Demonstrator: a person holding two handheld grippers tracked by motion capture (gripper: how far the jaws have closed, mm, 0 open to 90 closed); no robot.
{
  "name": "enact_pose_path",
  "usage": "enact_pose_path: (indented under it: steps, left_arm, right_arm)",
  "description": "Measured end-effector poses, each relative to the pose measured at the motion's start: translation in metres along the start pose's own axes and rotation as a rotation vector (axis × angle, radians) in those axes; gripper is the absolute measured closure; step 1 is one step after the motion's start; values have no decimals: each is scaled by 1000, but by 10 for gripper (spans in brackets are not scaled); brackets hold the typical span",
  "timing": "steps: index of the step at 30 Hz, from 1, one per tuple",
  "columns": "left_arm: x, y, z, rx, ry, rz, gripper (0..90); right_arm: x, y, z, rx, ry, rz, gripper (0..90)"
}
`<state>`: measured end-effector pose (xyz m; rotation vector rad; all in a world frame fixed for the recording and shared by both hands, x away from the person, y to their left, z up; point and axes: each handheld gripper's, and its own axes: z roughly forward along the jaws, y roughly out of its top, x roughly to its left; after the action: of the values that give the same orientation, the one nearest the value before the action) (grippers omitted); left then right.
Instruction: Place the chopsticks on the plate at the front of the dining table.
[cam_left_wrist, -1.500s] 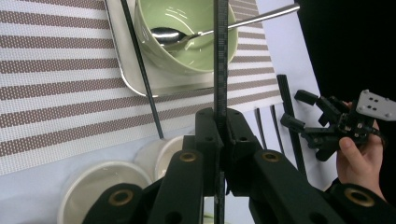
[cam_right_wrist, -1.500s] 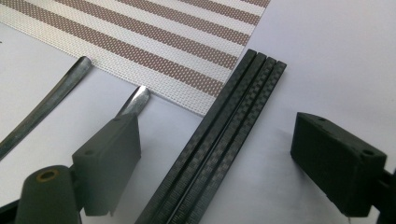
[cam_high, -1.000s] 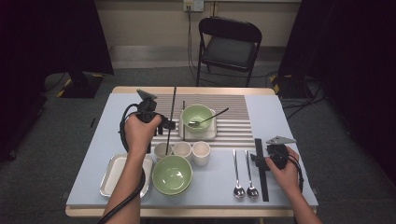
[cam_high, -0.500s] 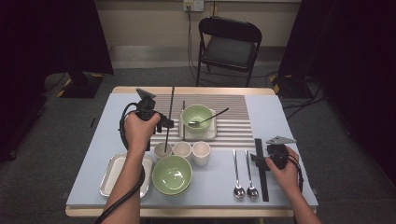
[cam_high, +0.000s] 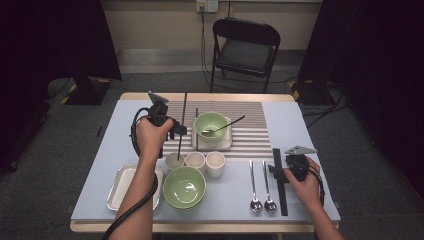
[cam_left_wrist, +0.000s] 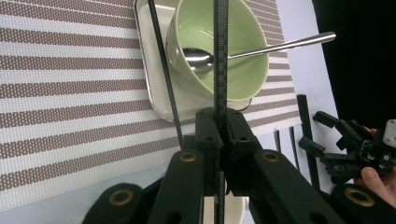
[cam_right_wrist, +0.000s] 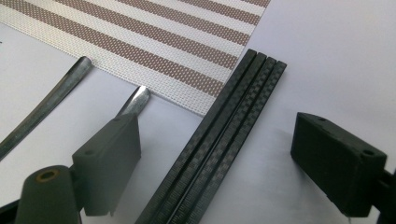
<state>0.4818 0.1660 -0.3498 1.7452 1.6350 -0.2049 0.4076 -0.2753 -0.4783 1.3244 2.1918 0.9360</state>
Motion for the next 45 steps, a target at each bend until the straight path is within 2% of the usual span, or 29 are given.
enact_pose_path:
  steps: [5,7,11,12,16,19,23,24,31,32,36,37,45]
  left_arm:
    - [1,3,2,-3,-1,4,859]
    - [1,4,3,-6,-4,-8,859]
    - [1,6,5,-3,10,5,860]
    - [0,6,6,-11,1,-7,859]
    - [0,10,7,-3,10,7,859]
    - [-1,11,10,-3,10,-4,860]
    - [0,14,11,-5,19,5,860]
    - [-1,14,11,-10,15,-10,860]
    - [0,17,13,-5,20,-5,860]
    - [0,18,13,-4,8,-10,860]
    - [0,20,14,-12,24,-16,860]
    - [1,21,14,-9,20,-6,860]
    - [1,26,18,-19,30,-18,860]
  right_arm:
    - [0,0,0,0,0,-2,150]
    - [0,0,0,0,1,-2,150]
    - [0,0,0,0,-1,1,150]
    - [0,0,0,-1,0,0,150]
    - [0,0,0,0,0,0,150]
    - [0,0,0,-1,0,0,150]
    - [0,0,0,0,0,1,150]
    - [0,0,0,-1,0,0,150]
    - [0,0,0,-1,0,0,150]
    - [0,0,0,-1,-1,-1,150]
    - [0,0,0,-2,-1,-1,150]
    - [0,0,0,-1,0,0,150]
    - [0,0,0,-1,0,-1,150]
